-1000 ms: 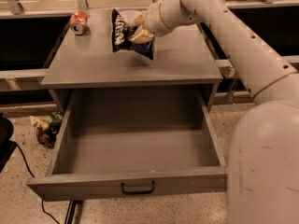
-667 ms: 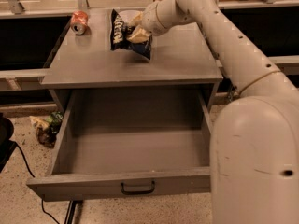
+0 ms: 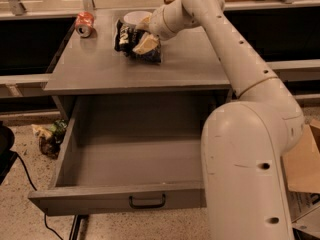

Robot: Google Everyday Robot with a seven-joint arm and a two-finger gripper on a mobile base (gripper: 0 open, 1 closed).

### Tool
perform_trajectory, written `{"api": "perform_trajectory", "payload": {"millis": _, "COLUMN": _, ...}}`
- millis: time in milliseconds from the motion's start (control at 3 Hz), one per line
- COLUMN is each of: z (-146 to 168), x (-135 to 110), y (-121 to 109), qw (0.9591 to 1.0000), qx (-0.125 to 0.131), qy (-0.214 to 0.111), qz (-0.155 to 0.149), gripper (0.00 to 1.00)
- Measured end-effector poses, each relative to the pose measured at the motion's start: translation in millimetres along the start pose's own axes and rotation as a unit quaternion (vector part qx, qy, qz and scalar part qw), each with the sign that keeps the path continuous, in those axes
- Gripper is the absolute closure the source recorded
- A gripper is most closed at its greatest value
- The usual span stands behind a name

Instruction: Pick blue chip bag from top drawer and place on counter

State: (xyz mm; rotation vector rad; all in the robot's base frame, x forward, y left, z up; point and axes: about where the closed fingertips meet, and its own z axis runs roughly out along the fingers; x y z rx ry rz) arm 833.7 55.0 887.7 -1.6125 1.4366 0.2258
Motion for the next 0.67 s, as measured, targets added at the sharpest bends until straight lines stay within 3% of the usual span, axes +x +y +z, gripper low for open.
{"api": "perform_trajectory", "payload": {"millis": 333, "z": -13.1, "x": 4.5, "y": -7.5, "qw": 0.9999, "qx": 0.012, "qy": -0.007, "qz": 0.01, "gripper": 0.0}}
{"api": "perform_trajectory", "payload": {"millis": 667, "z": -57.5, "x": -0.7, "y": -16.2, "qw": 0.998, "qx": 0.053, "qy": -0.03, "qz": 0.013, "gripper": 0.0}}
